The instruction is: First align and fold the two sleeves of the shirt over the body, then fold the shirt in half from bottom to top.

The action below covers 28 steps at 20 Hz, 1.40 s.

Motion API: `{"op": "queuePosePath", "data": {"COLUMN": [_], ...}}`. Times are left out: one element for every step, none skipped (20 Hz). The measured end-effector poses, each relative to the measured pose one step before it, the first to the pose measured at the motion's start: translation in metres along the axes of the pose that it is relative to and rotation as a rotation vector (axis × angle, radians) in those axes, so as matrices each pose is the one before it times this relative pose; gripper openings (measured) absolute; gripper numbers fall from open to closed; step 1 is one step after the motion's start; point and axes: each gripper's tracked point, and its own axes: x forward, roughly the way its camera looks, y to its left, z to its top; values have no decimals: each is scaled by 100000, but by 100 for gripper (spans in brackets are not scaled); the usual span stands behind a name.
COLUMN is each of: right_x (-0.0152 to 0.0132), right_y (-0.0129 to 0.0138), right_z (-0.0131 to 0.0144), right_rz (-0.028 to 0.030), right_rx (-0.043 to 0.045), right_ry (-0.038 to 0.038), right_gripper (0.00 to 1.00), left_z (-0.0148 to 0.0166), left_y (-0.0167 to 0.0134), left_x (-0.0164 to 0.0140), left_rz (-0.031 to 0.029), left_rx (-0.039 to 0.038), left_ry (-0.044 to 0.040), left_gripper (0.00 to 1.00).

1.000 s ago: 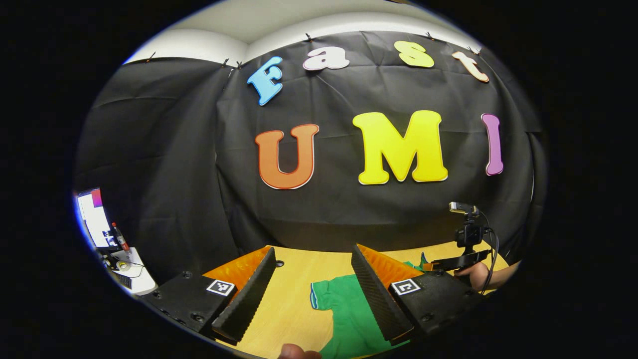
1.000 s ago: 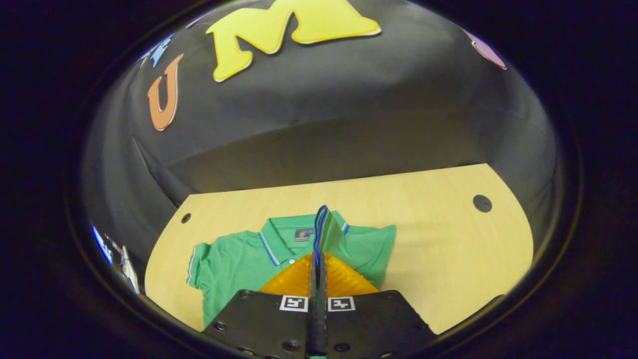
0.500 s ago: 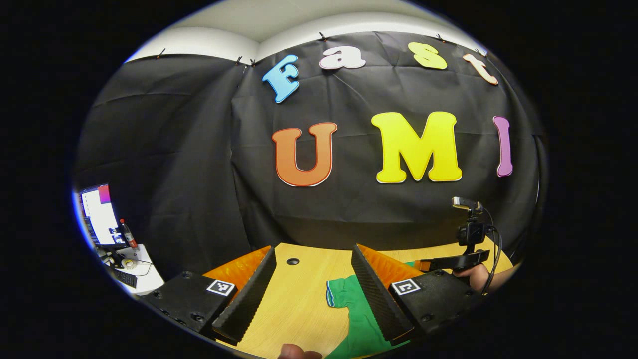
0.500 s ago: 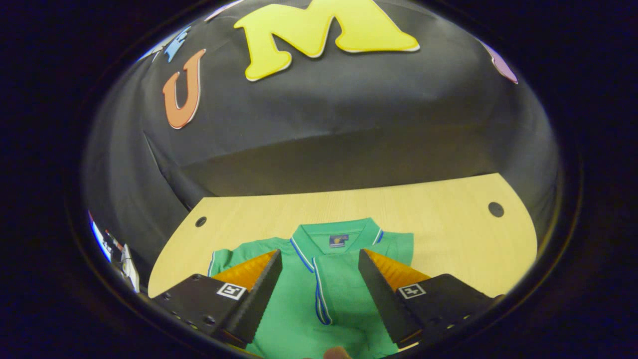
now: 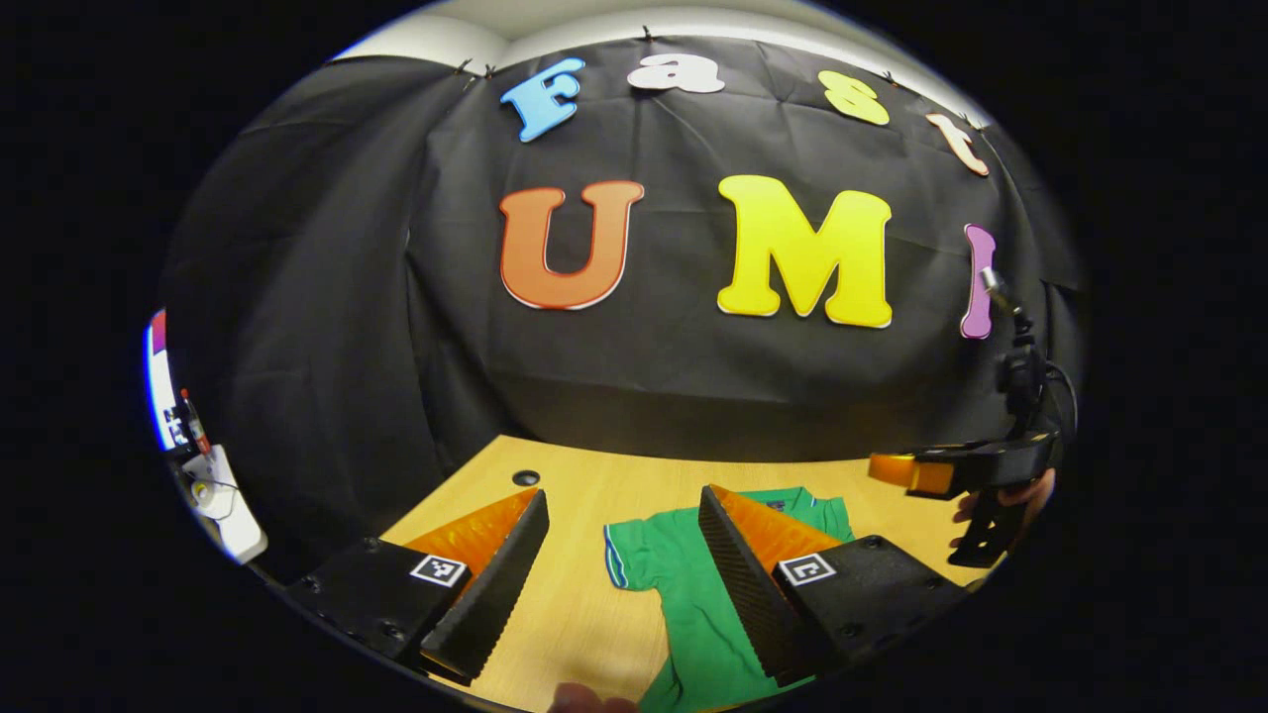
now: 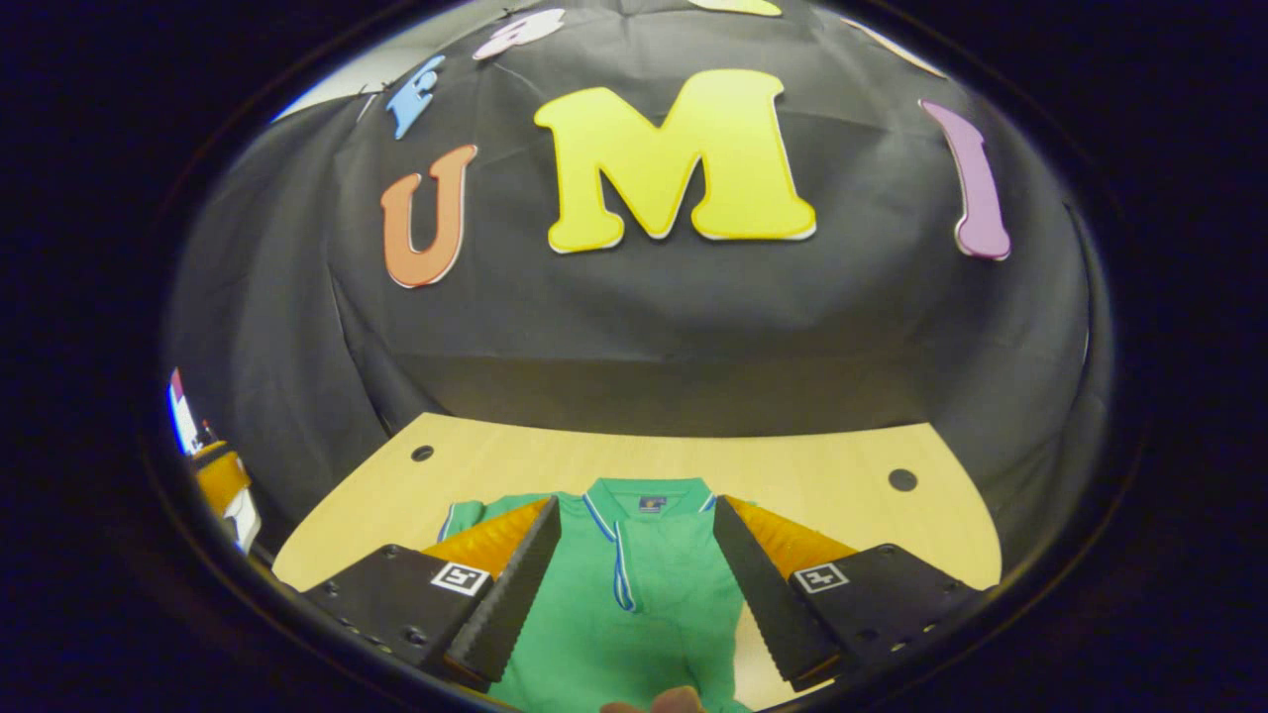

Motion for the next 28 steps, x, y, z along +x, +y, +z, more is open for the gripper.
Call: {"op": "queuePosePath", "data": {"right_x": [-1772,-1627,-1547,-1433,-1429,-1251,-1153,-981,-802,-561,-625,-531,-1051,-580,-407,-510,-479,-370,-340,-101,-21,-28,30,116,85,107,131,142], "right_y": [-205,-263,-185,-197,-322,-256,-161,-320,-415,-523,-571,-736,-544,-571,-766,-794,-888,-812,-587,-599,-416,-192,-150,-81,244,187,291,428], "right_z": [413,497,480,560,395,482,219,149,9,-66,-192,-227,-483,-440,-689,-658,-715,-619,-613,-380,-273,-21,0,-19,-85,-5,-82,-141], "right_rz": [-738,-1069,-873,-1075,-1140,-1052,-1154,-1168,-1391,-1586,-1566,-1784,-1807,-1670,-2008,-1926,-2096,-1901,-1487,-1394,-882,-414,-562,-191,160,396,1030,1456], "right_rx": [-2019,-2079,-2020,-2022,-1734,-790,250,1128,1183,805,97,-394,-702,300,1115,1734,1466,902,420,-51,100,211,60,70,98,-23,346,705], "right_ry": [-1802,-1871,-1994,-1718,-1587,-1176,-627,-168,41,396,319,571,435,1341,1898,1874,1699,1708,1342,1215,1038,385,81,147,130,103,359,613], "right_gripper": [96,96,96,95,96,96,96,92,96,95,94,94,94,94,94,95,95,95,96,95,96,96,96,96,96,95,95,95], "left_z": [-1196,-1057,-1093,-977,-1006,-739,-812,-840,-948,-1021,-879,-916,-789,-507,-474,-199,-227,-200,-210,-181,-220,-14,-203,-73,118,-122,-305,-95], "left_y": [15,90,175,243,376,305,329,290,284,277,404,441,555,404,195,364,553,420,302,296,144,-200,-78,13,21,-144,13,-264], "left_x": [1015,1058,1341,1145,1272,1251,1320,1109,1359,1177,1180,1142,1119,1068,926,710,754,671,602,548,390,253,160,144,149,132,-128,-236], "left_rz": [-2386,-2194,-2078,-1562,-1265,-852,-639,-595,-743,-778,-516,129,708,845,577,734,1021,652,357,559,-235,-732,454,384,425,906,954,373], "left_rx": [-1847,-1840,-1269,-1223,-951,-405,-432,-243,-613,-1246,-932,-647,136,570,755,995,972,652,363,-115,-809,-1222,-359,335,-136,-200,-102,398], "left_ry": [2917,2654,3047,2583,2289,2346,2392,2500,2430,2666,2940,2408,2208,1716,1187,733,260,752,710,637,668,738,711,-194,-287,528,1052,623], "left_gripper": [98,98,99,98,98,98,98,98,98,98,98,98,98,98,98,100,98,97,95,94,89,97,95,94,83,82,77,73]}}
